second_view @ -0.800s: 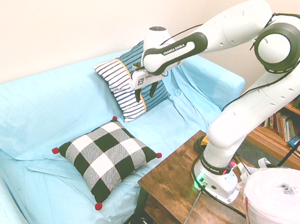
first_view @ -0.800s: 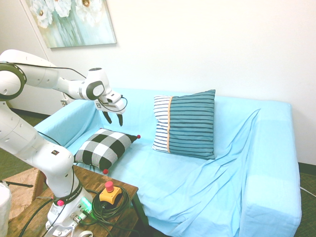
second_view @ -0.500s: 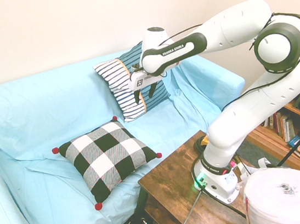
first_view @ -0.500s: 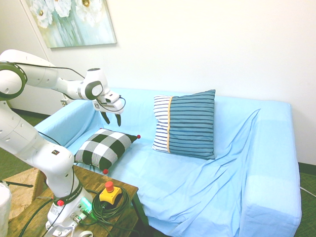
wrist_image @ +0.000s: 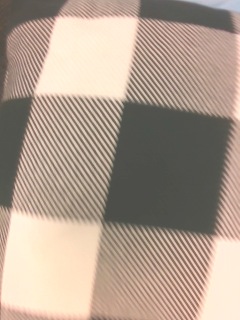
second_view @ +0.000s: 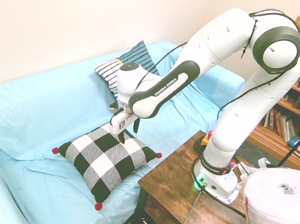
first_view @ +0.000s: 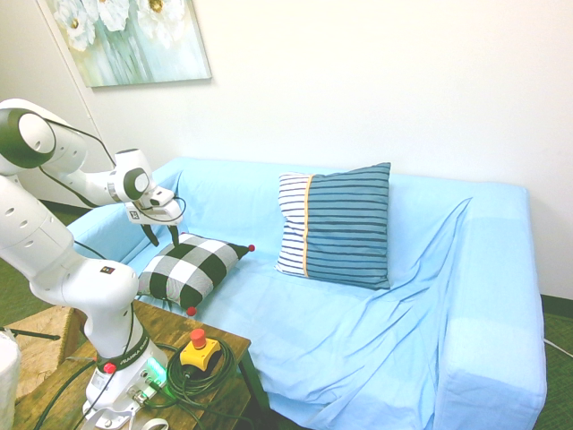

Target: Lift the pillow

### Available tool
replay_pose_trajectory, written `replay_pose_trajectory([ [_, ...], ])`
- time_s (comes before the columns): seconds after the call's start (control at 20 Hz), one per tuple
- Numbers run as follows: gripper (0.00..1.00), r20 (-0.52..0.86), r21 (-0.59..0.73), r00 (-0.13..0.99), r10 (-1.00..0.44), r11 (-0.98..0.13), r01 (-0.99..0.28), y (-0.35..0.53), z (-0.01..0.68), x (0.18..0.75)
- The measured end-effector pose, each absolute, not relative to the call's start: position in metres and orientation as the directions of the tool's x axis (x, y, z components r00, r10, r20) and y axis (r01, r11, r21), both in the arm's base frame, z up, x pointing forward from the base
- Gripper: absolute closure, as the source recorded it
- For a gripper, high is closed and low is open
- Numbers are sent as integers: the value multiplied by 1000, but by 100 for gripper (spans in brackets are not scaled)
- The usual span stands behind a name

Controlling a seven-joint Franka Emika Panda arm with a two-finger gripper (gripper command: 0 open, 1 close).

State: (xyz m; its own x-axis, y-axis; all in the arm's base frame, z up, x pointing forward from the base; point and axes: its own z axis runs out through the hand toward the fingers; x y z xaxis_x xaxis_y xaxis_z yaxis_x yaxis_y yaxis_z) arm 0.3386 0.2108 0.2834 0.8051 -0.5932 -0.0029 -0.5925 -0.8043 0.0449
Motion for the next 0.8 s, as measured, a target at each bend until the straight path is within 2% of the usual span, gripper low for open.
replay_pose_trajectory([
  [0.25, 0, -29, 66, 788, -615, -788, -612, 236, 248, 321],
  [0.8, 0, -84, 167, 772, -630, -773, -613, 235, 185, 311],
])
